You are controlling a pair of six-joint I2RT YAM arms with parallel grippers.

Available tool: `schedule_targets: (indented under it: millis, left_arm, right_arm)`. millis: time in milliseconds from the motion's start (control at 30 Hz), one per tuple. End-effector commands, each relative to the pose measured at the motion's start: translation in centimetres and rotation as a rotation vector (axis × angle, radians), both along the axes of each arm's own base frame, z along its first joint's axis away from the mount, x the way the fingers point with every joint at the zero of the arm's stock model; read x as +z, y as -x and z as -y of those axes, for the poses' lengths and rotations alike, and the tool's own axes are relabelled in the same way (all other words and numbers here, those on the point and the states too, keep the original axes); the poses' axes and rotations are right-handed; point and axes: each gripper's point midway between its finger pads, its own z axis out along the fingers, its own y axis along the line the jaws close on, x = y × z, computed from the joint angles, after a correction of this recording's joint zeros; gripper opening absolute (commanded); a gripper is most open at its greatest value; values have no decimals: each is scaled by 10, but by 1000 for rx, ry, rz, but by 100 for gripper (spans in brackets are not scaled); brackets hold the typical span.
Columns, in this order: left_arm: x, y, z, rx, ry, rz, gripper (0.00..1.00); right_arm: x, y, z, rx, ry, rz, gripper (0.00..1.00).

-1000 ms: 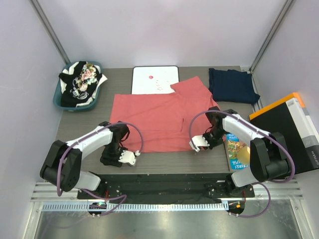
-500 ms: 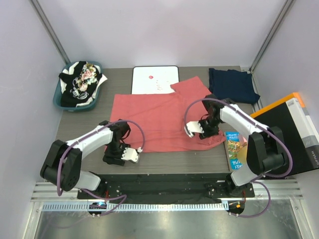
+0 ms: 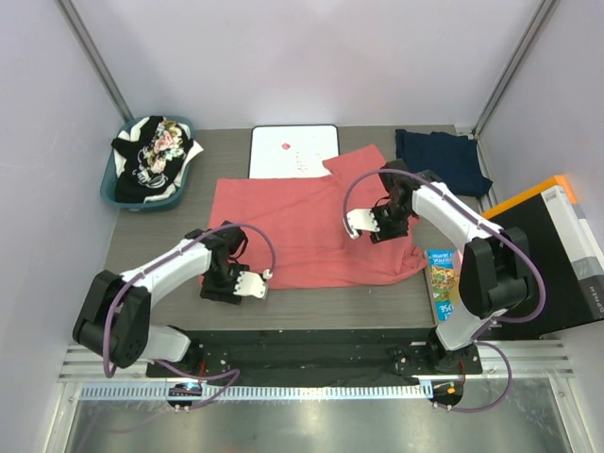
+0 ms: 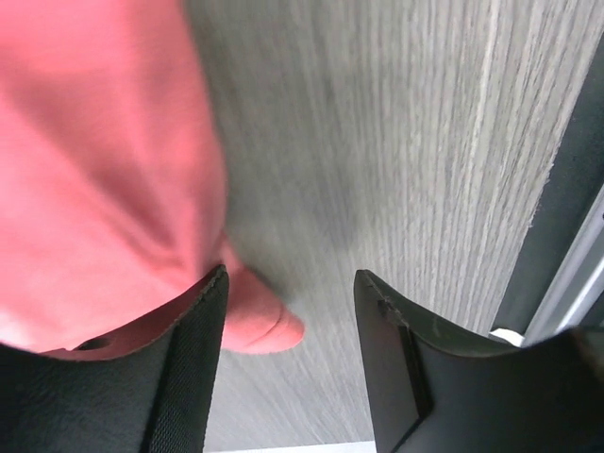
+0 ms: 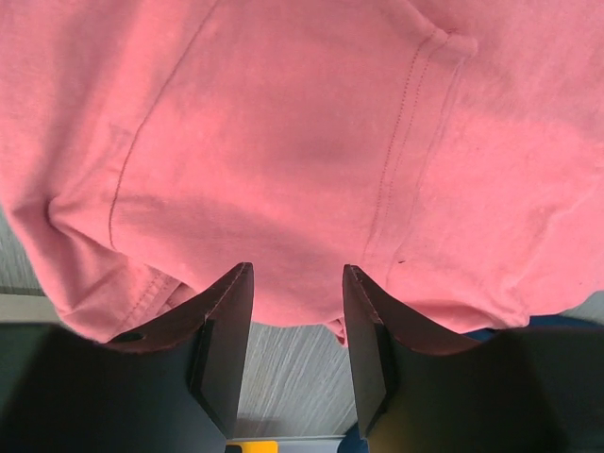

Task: Fold and stack the t-shirts
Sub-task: Fold the flattened tshirt in 1/3 of the way

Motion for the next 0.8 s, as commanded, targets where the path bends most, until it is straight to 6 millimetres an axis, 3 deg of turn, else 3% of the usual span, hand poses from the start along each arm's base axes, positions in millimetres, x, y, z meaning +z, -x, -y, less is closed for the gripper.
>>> schedule_targets:
  millis: [0,33,133,267,500,567,667,700,767]
  left_arm:
    - [29,-13,18,13,118,101,56]
    - [37,-12,20,12,146,129,56]
    - [37,-17,22,-17,170,200,60]
    - [9,-18,9,-41,105,217,62]
    - [-20,-36,12,20,70,197,60]
    - [-23,-39,12,26,62,183,53]
    - [-29,-36,6,31,25,140,25]
    - [-32,-32,2,21,7,110,9]
    - [-34,-31,-4,30,-10,91,0]
  right_arm:
    - [12,-20,-5,-30,-7,43,48]
    - [11,-21,-5,-34,-4,43,48]
    - [11,-27,-7,-40,-5,44,48]
    - [15,-37,-12,-57,-22,55,48]
    - [22,-59,-21,-93,-50,73,48]
    - [24,-62,-22,-98,-57,77,48]
    - [26,-67,-24,-93,-61,88,48]
    - [26,-68,-24,-95,-61,91,47]
    - [30,-73,-26,-101,-71,108,47]
